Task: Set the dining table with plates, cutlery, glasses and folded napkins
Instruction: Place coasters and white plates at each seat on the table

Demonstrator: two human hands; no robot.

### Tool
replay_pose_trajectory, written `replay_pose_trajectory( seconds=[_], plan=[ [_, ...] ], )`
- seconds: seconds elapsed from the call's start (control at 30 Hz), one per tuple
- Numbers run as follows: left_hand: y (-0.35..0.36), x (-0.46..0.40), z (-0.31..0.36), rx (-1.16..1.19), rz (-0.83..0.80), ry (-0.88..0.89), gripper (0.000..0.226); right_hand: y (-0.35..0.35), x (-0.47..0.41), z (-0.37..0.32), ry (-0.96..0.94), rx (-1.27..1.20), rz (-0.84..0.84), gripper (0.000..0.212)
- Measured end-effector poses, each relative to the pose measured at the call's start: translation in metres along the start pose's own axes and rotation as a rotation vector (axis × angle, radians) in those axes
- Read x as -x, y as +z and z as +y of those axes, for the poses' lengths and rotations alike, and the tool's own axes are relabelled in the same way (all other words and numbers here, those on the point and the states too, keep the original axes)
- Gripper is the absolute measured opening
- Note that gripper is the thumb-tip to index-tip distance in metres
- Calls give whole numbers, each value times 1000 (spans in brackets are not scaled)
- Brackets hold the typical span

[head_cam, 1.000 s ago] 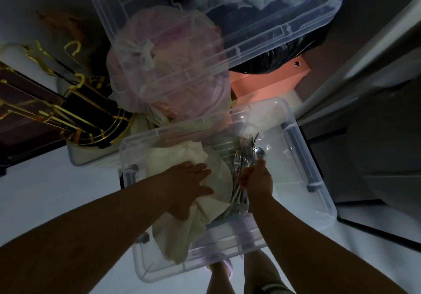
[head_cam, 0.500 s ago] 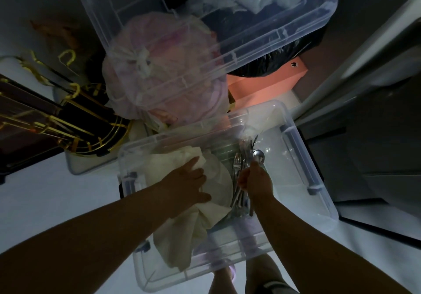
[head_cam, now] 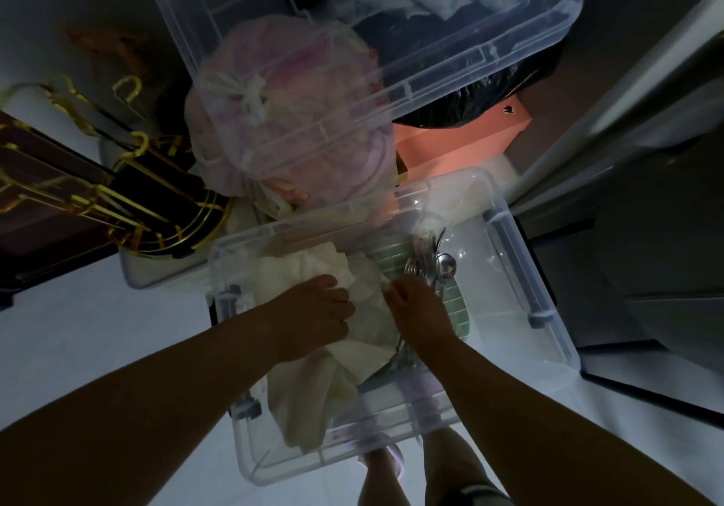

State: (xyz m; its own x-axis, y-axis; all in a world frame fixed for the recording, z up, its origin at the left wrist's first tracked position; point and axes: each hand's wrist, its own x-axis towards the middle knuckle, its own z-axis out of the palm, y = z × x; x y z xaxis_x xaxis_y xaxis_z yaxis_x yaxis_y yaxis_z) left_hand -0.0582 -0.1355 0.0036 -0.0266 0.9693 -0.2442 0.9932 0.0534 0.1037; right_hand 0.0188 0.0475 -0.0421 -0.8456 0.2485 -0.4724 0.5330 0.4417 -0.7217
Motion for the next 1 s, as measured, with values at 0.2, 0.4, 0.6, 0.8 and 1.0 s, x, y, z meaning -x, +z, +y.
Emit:
replay_pose_trajectory(
  seconds=[0.2,0.4,0.6,0.8,1.0],
  plan=[
    [-9,25,-11,95,-78,-115,45,-6,13,-27,-29,-117,-127,32],
    [-116,-22,-17,324,-208,-315,20,-56,31,-74,182,-648,-128,53],
    [-126,-101,-5,366,73,-275,9,-107,29,-58,183,-519,207,96],
    [-62,-78,-15,577,164,-517,35,-93,24,-44,186,-361,273,91],
    [-34,-7,-1,541,119,-814,48,-65,22,-36,122,-318,179,83]
  ],
)
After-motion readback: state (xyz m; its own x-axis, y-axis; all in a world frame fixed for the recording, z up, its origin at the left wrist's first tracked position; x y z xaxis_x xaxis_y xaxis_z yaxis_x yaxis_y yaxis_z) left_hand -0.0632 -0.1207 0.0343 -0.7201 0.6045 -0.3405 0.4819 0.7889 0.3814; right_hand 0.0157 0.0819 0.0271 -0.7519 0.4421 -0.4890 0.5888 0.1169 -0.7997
